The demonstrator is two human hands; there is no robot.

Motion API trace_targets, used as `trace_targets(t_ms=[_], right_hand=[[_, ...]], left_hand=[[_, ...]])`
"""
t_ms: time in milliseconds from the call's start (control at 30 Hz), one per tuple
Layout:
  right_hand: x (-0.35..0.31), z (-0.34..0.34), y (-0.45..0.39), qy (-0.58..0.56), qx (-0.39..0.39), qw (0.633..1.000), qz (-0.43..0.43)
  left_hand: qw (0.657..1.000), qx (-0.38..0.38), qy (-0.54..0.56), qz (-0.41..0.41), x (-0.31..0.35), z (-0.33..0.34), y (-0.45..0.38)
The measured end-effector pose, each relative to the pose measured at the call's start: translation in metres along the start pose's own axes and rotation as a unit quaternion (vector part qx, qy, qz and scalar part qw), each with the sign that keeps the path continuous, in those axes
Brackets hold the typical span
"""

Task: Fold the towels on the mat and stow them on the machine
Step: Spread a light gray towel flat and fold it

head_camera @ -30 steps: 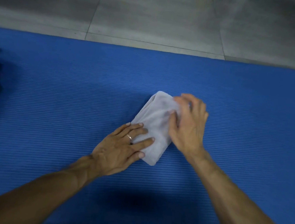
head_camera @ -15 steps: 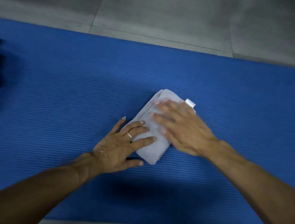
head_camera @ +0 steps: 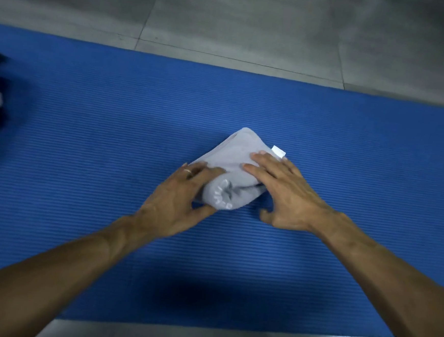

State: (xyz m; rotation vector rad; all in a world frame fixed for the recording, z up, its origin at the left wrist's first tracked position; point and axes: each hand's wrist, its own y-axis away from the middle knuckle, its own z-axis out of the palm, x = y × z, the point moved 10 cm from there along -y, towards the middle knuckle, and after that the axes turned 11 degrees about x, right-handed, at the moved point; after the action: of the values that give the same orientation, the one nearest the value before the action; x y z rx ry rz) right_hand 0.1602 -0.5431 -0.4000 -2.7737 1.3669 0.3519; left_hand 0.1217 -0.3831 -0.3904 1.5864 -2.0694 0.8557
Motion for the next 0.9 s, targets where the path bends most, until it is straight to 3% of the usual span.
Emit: trace_targets(t_ms=[133, 233, 367, 433, 500, 700, 900], right_hand=[[-0.018, -0.02, -0.038, 0.021, 0.12, 0.993, -0.003], [-0.035, -0.039, -0.074, 0.022, 0.118, 0.993, -0.015], [-0.052, -0.055, -0.101, 0.06, 0.089, 0.994, -0.029], [-0.052, -0.062, -0.103, 0.065, 0.102, 0.993, 0.0], [-0.048, -0.064, -0.096, 0.05, 0.111, 0.991, 0.056], [-0.051, -0.078, -0.034, -0.02, 0.125, 0.97, 0.208], [-0.066, -0.158, 0.037, -0.088, 0.121, 0.933, 0.327]], left_hand=[[0.979, -0.02, 0.178, -0.101, -0.019, -0.018, -0.006], [0.966, 0.006, 0.215, -0.142, -0.037, -0.036, -0.011], [0.974, 0.089, 0.109, -0.175, -0.071, -0.07, -0.011], [0.967, 0.152, 0.02, -0.202, -0.08, -0.089, -0.007], [0.958, 0.169, -0.049, -0.226, -0.08, -0.096, 0.0], [0.958, 0.053, -0.142, -0.241, -0.044, -0.087, 0.032], [0.97, -0.058, -0.177, -0.157, 0.058, -0.133, 0.034]])
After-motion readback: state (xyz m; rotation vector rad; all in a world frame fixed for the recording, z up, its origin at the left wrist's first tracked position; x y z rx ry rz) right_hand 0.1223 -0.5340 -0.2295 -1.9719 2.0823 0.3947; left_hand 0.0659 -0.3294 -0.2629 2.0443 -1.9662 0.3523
